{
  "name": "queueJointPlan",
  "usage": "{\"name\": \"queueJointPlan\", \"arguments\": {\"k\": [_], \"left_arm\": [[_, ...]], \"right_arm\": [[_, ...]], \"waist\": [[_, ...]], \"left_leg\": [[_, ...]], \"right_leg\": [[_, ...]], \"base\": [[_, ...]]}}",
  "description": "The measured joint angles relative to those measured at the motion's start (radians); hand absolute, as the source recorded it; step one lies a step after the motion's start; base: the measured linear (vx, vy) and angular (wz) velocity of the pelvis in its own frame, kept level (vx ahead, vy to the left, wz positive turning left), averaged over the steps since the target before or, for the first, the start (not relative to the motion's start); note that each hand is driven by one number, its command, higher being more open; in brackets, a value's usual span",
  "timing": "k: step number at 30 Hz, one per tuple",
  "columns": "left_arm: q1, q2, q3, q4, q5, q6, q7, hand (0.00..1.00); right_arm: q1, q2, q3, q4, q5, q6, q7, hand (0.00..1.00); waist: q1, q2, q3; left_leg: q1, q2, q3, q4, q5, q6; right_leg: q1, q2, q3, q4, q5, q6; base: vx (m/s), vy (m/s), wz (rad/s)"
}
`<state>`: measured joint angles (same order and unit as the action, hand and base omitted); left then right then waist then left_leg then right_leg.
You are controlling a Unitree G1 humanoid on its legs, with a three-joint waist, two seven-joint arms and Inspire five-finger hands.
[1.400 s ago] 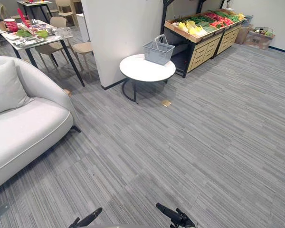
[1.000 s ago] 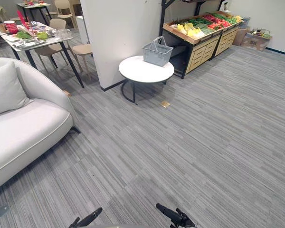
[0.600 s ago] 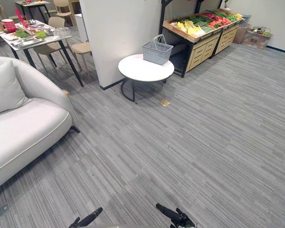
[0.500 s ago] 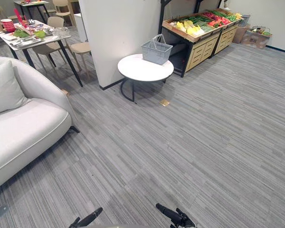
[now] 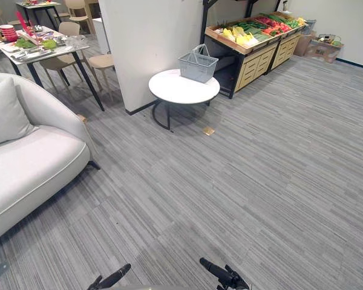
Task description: Pick vegetable in the basket
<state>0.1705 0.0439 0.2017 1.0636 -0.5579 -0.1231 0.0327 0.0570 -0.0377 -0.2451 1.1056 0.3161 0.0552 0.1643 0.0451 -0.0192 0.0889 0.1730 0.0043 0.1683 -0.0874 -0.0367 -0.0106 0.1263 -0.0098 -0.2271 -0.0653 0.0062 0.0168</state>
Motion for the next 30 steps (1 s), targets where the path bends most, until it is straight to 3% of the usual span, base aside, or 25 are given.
{"name": "queueJointPlan", "arguments": {"k": [13, 17, 20, 23, 25, 28, 30], "left_arm": [[-0.004, 0.000, 0.000, 0.000, 0.000, -0.006, -0.008, 1.00], [-0.007, 0.003, 0.000, -0.012, -0.001, -0.007, -0.021, 1.00], [-0.007, 0.005, 0.000, -0.018, -0.001, -0.005, -0.018, 1.00], [-0.006, 0.014, 0.003, -0.022, -0.001, -0.003, -0.016, 1.00], [-0.003, 0.018, 0.017, -0.022, 0.000, 0.005, -0.011, 1.00], [0.011, 0.017, 0.041, -0.025, 0.000, 0.022, -0.008, 1.00], [0.015, 0.016, 0.061, -0.023, 0.002, 0.050, -0.002, 1.00]], "right_arm": [[-0.001, -0.001, 0.000, -0.002, 0.001, -0.001, 0.001, 1.00], [0.000, -0.001, -0.002, -0.025, 0.024, -0.014, 0.011, 1.00], [0.005, -0.001, -0.014, -0.045, 0.040, -0.017, 0.016, 1.00], [0.021, 0.008, -0.042, -0.101, 0.042, -0.023, 0.030, 1.00], [0.035, 0.013, -0.075, -0.115, 0.060, -0.039, 0.033, 1.00], [0.038, 0.014, -0.107, -0.115, 0.083, -0.042, 0.032, 1.00], [0.040, 0.019, -0.139, -0.116, 0.120, -0.046, 0.030, 1.00]], "waist": [[0.001, 0.002, 0.030], [0.000, -0.004, 0.060], [0.000, -0.004, 0.074], [0.001, -0.006, 0.082], [0.001, -0.014, 0.086], [0.004, -0.016, 0.087], [0.004, -0.007, 0.093]], "left_leg": [[0.054, 0.006, 0.031, 0.013, -0.024, 0.002], [0.051, -0.002, 0.037, 0.067, -0.058, 0.022], [0.049, -0.013, 0.034, 0.101, -0.093, 0.052], [0.041, -0.006, 0.032, 0.151, -0.119, 0.079], [0.042, -0.004, 0.012, 0.197, -0.147, 0.078], [0.057, 0.001, 0.011, 0.210, -0.168, 0.071], [0.070, 0.040, 0.006, 0.238, -0.211, 0.060]], "right_leg": [[0.034, 0.006, 0.038, 0.023, -0.002, 0.000], [-0.012, -0.024, 0.045, 0.172, -0.071, 0.019], [-0.069, -0.061, 0.041, 0.331, -0.112, 0.054], [-0.191, -0.108, 0.028, 0.632, -0.125, 0.040], [-0.232, -0.178, 0.013, 0.823, -0.125, 0.040], [-0.232, -0.218, 0.009, 0.858, -0.129, 0.044], [-0.237, -0.208, -0.022, 0.843, -0.185, 0.059]], "base": [[-0.02, -0.013, -0.09], [-0.06, 0.024, -0.06], [-0.05, 0.074, 0.03], [-0.04, 0.109, 0.09], [0.02, 0.070, 0.23], [0.06, -0.001, 0.01], [0.15, -0.106, -0.01]]}}
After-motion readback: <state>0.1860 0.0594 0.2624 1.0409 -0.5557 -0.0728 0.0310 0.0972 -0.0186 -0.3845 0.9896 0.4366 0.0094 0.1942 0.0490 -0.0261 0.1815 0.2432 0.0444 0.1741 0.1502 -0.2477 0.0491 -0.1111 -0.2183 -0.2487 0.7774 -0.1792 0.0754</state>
